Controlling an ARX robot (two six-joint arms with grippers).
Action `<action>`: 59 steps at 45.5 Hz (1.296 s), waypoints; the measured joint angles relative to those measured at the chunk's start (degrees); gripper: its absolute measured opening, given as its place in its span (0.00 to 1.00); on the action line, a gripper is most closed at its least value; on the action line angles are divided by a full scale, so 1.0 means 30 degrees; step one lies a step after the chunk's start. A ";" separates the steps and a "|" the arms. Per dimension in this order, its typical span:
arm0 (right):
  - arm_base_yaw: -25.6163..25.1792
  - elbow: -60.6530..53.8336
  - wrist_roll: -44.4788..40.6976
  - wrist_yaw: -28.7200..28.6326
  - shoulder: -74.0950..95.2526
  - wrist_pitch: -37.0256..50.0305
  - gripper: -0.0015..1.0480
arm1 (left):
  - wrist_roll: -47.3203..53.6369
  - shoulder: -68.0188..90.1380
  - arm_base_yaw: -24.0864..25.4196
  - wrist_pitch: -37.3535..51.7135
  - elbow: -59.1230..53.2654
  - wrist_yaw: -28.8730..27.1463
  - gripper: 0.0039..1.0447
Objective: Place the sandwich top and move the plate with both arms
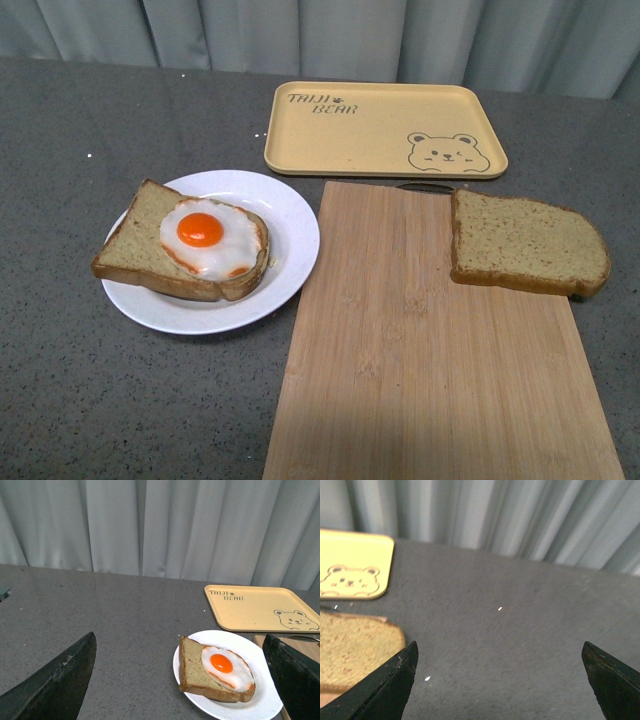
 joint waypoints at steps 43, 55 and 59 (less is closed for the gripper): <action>-0.1290 1.4404 0.8029 -1.4120 2.0997 -0.8604 0.91 | 0.0000 0.0000 0.0000 0.0000 0.0000 0.0000 0.94; -0.0430 1.5773 0.9602 -1.4200 2.2819 -0.9457 0.61 | 0.0000 0.0000 0.0000 0.0000 0.0000 0.0000 0.94; -0.0415 1.6087 0.9777 -1.4061 2.2884 -0.9610 0.46 | 0.0000 0.0000 0.0000 0.0000 0.0000 0.0000 0.94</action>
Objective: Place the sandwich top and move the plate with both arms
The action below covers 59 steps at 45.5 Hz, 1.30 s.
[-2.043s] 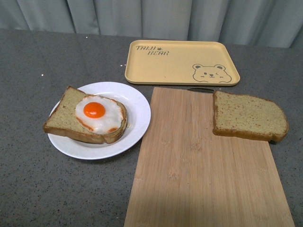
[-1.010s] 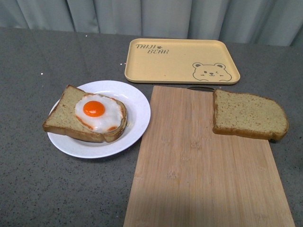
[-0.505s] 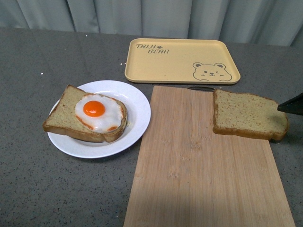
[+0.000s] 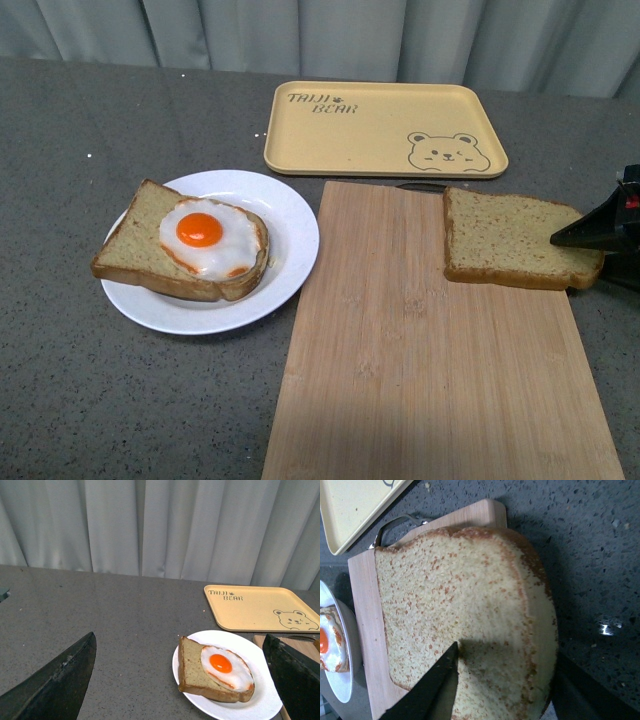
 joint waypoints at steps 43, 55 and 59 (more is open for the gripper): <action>1.0040 -0.2812 1.5336 0.0168 -0.1530 1.6334 0.02 | 0.0000 0.0000 0.0000 0.0000 0.0000 0.0000 0.94; 1.1657 -0.0328 1.5897 0.0146 0.0896 1.4957 0.02 | 0.0000 0.0000 0.0000 0.0000 0.0000 0.0000 0.94; 1.2014 0.0357 1.5890 0.0204 0.1508 1.4389 0.02 | 0.0000 0.0000 0.0000 0.0000 0.0000 0.0000 0.94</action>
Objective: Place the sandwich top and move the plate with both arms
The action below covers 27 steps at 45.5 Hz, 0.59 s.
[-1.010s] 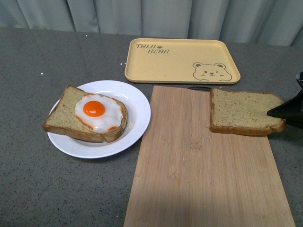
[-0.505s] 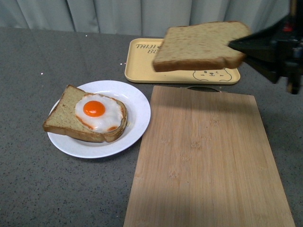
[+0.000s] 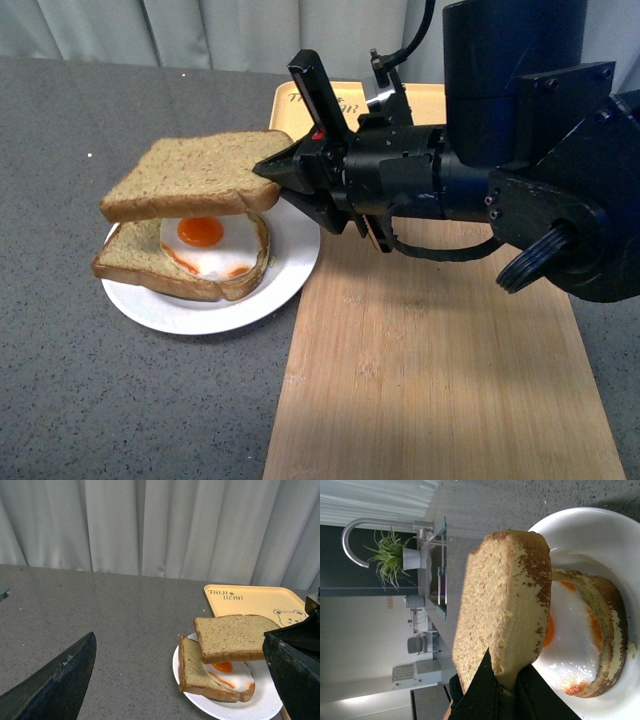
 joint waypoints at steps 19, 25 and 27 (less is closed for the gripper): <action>0.0503 0.0648 -0.0138 0.0459 0.1195 -0.0780 0.14 | 0.0000 0.0000 0.0000 0.0000 0.0000 0.0000 0.94; 0.0211 -0.0605 -0.1341 0.1268 0.0364 -0.1464 0.40 | 0.0000 0.0000 0.0000 0.0000 0.0000 0.0000 0.94; -0.0051 -0.1428 -0.1494 0.1071 -0.0284 -0.0539 0.49 | 0.0000 0.0000 0.0000 0.0000 0.0000 0.0000 0.94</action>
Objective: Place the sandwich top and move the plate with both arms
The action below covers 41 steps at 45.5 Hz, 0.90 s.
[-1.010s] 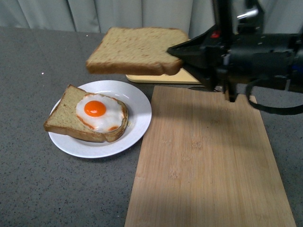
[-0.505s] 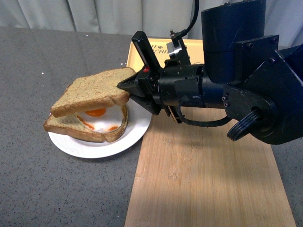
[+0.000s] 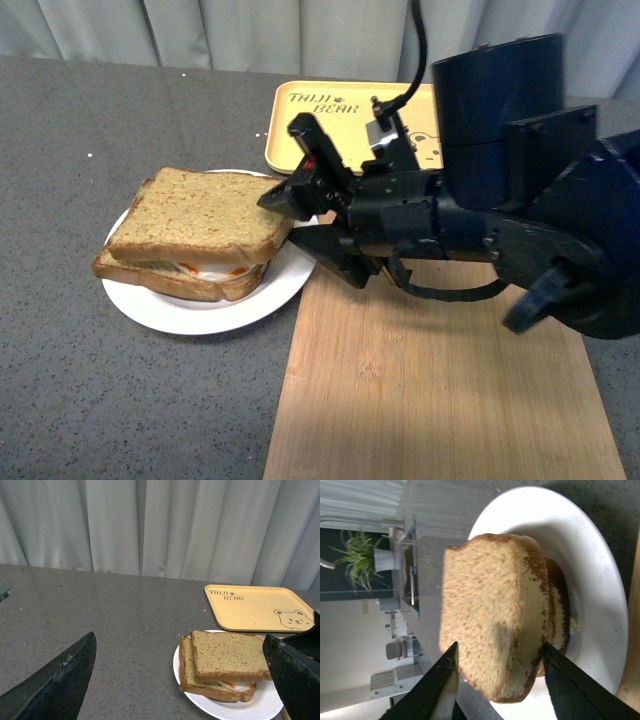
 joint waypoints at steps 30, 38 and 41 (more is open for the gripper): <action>-0.3198 -1.1533 -1.9504 1.6742 -0.9435 1.1023 0.26 | 0.0000 -0.0015 0.0000 0.0000 0.0000 0.0007 0.94; -0.4299 -1.3617 -1.9919 1.5620 -1.2065 1.0142 0.01 | 0.0000 -0.0015 0.0000 0.0000 0.0000 0.0000 0.94; -0.4743 -1.4440 -2.0050 1.5038 -1.3610 0.9515 0.01 | 0.0000 -0.0015 0.0000 0.0000 0.0000 -0.0015 0.94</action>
